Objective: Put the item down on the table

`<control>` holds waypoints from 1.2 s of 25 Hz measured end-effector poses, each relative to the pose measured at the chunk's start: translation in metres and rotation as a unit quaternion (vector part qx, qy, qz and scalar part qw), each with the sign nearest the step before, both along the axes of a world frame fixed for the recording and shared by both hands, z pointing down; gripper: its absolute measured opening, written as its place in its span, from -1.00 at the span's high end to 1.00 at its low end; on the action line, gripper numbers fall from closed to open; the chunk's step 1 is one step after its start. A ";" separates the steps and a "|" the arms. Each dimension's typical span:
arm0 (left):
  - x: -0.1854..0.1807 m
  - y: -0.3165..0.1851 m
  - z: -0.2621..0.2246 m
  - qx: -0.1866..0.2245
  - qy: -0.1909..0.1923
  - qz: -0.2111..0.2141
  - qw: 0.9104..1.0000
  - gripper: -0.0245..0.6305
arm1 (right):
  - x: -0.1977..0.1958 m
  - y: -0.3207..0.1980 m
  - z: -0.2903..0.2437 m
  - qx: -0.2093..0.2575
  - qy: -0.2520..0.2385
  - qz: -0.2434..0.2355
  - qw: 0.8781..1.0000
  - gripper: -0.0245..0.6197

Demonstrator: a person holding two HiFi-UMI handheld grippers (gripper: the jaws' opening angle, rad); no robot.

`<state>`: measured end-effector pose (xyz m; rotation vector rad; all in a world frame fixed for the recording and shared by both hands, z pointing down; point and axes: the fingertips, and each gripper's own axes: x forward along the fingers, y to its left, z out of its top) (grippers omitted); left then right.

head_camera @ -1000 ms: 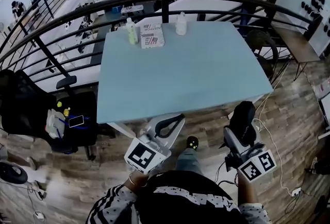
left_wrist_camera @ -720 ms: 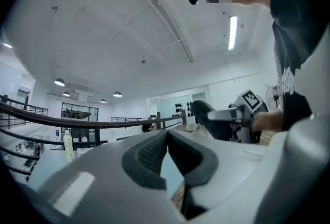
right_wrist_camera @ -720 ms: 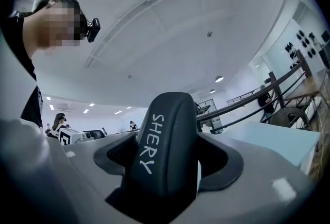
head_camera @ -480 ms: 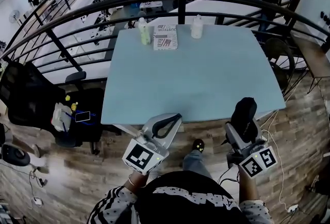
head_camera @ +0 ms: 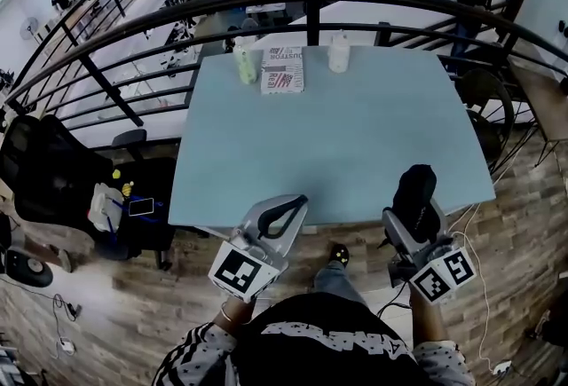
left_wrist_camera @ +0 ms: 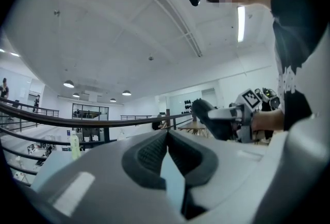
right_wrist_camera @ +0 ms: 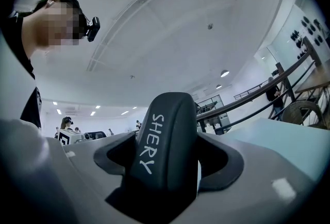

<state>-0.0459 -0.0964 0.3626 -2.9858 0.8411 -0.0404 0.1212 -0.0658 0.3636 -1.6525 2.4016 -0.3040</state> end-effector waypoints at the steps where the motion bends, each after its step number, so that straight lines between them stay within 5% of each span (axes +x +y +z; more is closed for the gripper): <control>1: 0.004 -0.004 0.000 0.000 -0.001 -0.001 1.000 0.93 | 0.004 -0.006 0.000 -0.001 0.000 -0.002 1.000 -0.22; 30: 0.115 -0.119 -0.010 0.013 -0.024 -0.076 0.997 0.93 | 0.113 -0.155 -0.001 0.009 -0.012 -0.087 0.996 -0.22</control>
